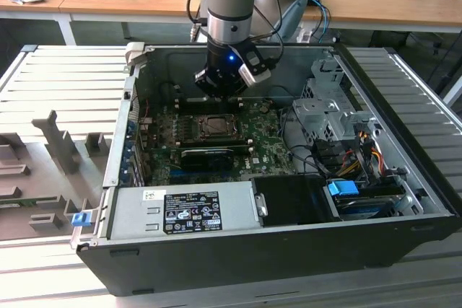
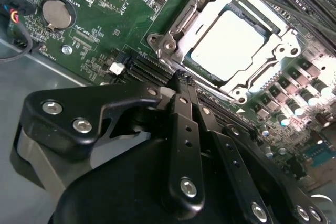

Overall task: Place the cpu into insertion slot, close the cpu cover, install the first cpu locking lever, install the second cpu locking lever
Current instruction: 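Install the first cpu locking lever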

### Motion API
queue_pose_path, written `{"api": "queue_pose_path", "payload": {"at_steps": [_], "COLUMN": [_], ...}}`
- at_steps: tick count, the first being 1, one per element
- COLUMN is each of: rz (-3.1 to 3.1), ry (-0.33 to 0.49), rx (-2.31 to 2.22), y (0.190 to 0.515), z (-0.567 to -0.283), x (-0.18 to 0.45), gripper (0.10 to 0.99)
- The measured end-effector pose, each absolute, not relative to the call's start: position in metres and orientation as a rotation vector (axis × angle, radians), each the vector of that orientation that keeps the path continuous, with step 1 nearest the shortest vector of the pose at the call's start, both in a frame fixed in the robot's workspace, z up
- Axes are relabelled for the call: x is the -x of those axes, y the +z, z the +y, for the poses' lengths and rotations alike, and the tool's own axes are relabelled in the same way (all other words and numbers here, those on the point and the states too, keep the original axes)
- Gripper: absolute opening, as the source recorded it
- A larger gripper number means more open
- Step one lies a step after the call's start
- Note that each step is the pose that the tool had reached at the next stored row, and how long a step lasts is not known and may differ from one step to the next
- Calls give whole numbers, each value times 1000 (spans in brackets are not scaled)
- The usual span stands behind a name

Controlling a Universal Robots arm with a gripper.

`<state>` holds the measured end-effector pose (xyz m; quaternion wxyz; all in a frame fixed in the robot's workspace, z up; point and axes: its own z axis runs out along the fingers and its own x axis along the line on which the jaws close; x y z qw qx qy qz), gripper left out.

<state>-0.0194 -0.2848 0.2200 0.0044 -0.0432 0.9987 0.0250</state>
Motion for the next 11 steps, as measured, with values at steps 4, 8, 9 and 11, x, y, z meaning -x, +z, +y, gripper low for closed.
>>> {"api": "queue_pose_path", "payload": {"at_steps": [4, 8, 9, 11], "rz": [3129, 3130, 3130, 3130], "ry": [78, 78, 77, 77], "rx": [135, 135, 135, 135], "y": [223, 224, 225, 225], "z": [-285, -285, -285, -285], "x": [19, 19, 19, 19], "gripper": [106, 106, 106, 106]}}
